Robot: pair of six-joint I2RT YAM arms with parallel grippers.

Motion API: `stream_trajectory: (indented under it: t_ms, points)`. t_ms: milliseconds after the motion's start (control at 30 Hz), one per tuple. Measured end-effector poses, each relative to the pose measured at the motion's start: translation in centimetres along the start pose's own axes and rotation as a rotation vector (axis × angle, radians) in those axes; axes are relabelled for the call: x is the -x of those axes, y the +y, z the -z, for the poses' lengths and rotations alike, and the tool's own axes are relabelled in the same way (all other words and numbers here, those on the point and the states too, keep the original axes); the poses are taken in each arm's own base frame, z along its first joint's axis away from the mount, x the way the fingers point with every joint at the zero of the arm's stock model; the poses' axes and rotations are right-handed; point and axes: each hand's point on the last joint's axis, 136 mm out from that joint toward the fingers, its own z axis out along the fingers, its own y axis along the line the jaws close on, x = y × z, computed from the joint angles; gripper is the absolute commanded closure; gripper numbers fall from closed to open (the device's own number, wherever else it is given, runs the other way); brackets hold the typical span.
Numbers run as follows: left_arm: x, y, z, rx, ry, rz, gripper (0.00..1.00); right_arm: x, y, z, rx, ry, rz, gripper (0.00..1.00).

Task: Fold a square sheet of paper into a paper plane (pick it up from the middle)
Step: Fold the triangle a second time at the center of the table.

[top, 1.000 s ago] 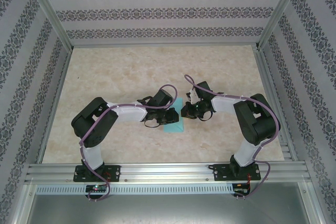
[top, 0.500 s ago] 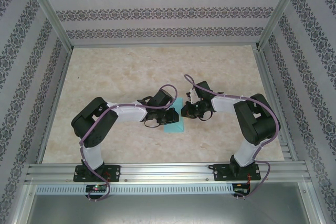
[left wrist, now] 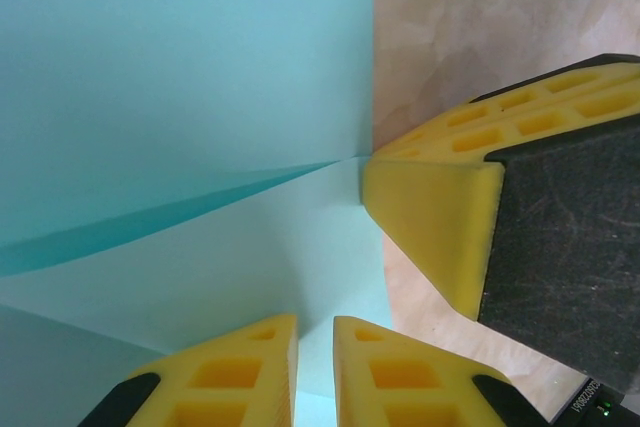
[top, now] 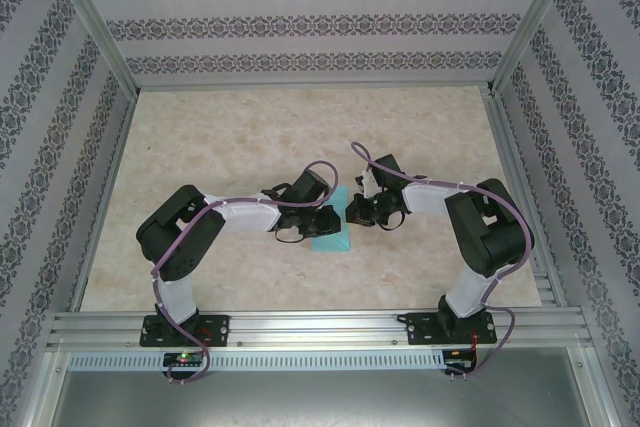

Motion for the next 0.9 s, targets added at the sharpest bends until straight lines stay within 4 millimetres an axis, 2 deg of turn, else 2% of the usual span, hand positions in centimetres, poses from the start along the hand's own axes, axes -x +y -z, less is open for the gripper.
stream_trajectory:
  t_ms: [633,900]
  points:
    - [-0.14,0.48,-0.32,0.016,0.007,0.006,0.82,-0.11,-0.05,-0.01,-0.002,0.004,-0.003,0.92]
    - [-0.19,0.75,-0.49,0.034,0.017,0.014,0.83,-0.08,-0.12,0.22,-0.014,0.001,-0.013,0.79]
